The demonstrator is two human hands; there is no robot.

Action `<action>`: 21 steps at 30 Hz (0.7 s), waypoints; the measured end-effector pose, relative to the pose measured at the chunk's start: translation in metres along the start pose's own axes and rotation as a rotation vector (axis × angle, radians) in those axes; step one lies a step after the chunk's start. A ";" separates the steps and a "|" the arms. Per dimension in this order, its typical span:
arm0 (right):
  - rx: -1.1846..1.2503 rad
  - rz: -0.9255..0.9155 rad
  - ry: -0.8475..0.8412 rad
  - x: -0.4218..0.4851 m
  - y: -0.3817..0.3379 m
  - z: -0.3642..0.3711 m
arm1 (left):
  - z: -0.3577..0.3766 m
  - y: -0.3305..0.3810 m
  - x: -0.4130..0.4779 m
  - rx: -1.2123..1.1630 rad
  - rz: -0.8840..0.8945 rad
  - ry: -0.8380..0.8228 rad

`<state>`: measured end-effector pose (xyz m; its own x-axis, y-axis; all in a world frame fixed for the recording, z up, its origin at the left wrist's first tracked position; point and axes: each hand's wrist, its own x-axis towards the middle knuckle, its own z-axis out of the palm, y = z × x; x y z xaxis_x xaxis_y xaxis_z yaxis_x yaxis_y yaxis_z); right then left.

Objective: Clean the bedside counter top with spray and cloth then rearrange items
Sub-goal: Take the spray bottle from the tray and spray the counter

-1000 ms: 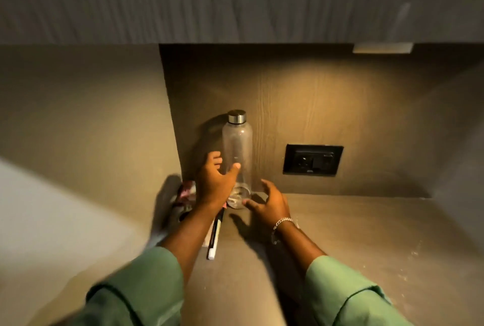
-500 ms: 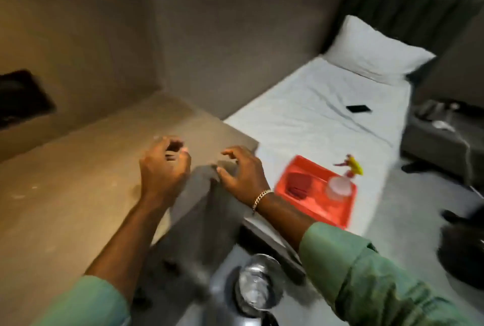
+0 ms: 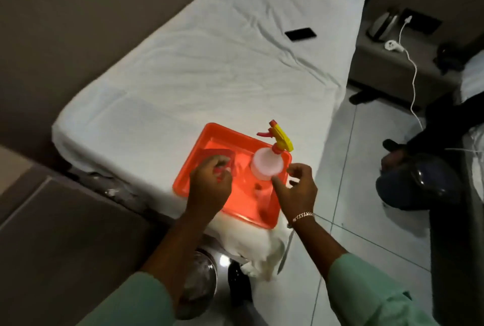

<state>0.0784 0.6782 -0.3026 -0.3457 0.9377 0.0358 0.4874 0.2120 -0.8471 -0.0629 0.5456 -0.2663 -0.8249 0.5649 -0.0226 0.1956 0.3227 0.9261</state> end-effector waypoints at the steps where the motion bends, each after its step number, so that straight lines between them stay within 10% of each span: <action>1: 0.025 0.037 -0.024 0.017 0.012 0.000 | 0.021 -0.005 0.012 0.013 -0.023 -0.038; 8: -0.052 -0.134 -0.341 0.101 0.037 0.020 | 0.121 -0.041 0.061 0.126 -0.158 -0.366; 21: 0.140 -0.374 -0.399 0.069 -0.054 -0.005 | 0.067 -0.010 0.023 0.074 -0.006 -0.103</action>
<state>0.0322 0.7323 -0.2513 -0.7640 0.6233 0.1667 0.1718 0.4455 -0.8787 -0.0480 0.6060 -0.3015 -0.7678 0.6368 -0.0703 0.2327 0.3795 0.8955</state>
